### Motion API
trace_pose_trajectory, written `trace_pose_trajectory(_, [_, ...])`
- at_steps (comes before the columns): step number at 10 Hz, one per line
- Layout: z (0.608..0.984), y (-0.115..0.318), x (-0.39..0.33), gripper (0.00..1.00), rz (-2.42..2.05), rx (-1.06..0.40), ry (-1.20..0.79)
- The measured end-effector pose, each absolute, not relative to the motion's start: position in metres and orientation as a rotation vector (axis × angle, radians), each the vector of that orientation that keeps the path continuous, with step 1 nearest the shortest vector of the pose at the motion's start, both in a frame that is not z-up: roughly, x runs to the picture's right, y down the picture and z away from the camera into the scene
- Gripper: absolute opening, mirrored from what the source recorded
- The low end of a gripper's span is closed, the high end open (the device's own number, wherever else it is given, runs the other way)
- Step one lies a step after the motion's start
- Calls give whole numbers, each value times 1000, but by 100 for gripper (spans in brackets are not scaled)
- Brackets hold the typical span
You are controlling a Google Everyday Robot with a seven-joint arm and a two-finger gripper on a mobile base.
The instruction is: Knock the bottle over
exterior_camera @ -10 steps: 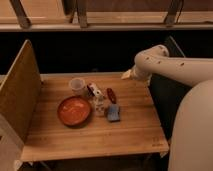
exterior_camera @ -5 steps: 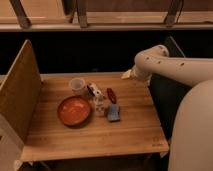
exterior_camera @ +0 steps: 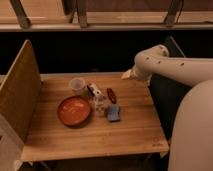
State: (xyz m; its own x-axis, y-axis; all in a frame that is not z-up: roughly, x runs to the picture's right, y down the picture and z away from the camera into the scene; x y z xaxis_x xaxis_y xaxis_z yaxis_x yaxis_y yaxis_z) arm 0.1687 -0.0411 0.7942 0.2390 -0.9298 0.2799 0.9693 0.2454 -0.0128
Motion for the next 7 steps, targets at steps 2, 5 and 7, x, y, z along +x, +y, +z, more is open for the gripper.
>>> trace_pose_trajectory(2, [794,-41,169,51,-1313,-199,-232])
trace_pose_trajectory(5, [796,-37,164,21,-1359,-212,-229])
trace_pose_trajectory(7, [799,-21,146,3,-1385,-237,-269])
